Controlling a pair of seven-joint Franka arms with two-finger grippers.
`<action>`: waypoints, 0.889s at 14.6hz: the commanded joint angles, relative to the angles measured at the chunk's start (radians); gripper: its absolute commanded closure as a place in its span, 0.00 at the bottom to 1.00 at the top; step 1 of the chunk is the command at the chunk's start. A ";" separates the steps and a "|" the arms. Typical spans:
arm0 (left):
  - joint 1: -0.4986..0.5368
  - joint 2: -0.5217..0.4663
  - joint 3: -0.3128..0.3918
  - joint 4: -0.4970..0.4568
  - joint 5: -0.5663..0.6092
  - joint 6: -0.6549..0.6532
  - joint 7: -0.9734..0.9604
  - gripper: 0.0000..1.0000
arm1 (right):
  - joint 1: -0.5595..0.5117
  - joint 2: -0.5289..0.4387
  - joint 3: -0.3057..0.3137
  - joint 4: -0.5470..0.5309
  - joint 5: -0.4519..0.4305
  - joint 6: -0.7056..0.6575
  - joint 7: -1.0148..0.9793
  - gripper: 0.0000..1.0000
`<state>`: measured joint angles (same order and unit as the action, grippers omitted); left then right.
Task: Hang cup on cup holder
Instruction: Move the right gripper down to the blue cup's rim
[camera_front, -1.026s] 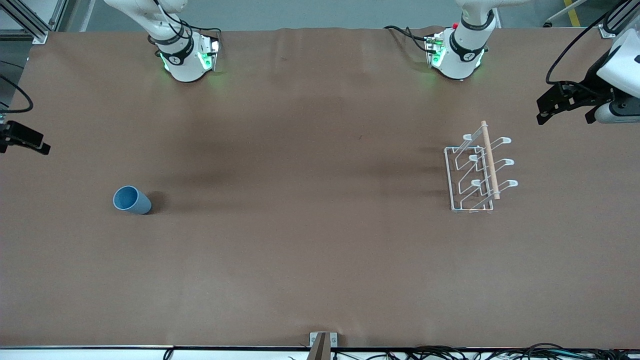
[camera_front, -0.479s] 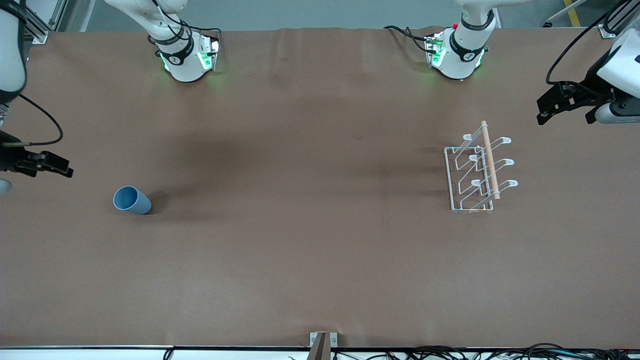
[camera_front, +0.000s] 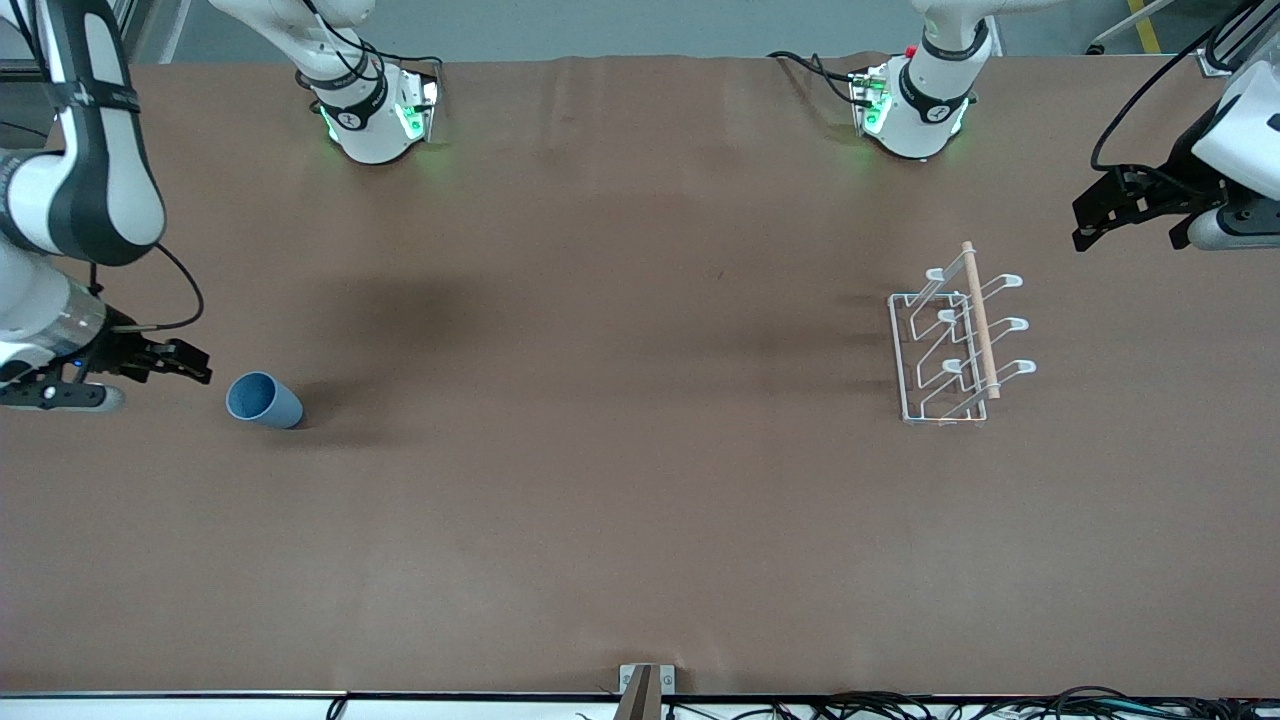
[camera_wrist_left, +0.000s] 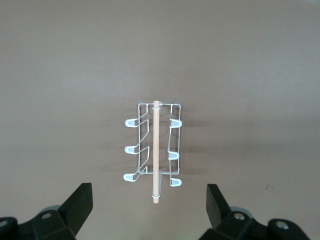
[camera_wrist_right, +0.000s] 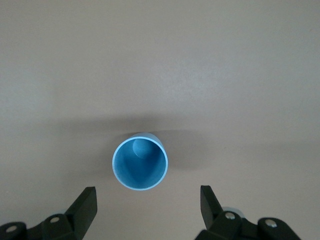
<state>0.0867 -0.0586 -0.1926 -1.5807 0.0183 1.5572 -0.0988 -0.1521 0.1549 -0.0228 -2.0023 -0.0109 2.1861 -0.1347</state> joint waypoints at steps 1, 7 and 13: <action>-0.001 0.017 -0.001 0.027 -0.014 -0.017 0.007 0.00 | -0.012 0.023 0.009 -0.027 -0.021 0.041 0.021 0.08; 0.002 0.023 -0.001 0.027 -0.024 -0.017 0.007 0.00 | -0.020 0.095 0.009 -0.050 -0.021 0.133 0.023 0.08; 0.005 0.028 -0.001 0.027 -0.029 -0.017 0.008 0.00 | -0.035 0.144 0.011 -0.085 -0.021 0.216 0.023 0.09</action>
<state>0.0872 -0.0428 -0.1918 -1.5794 0.0061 1.5572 -0.0988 -0.1690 0.2992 -0.0253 -2.0510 -0.0110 2.3598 -0.1292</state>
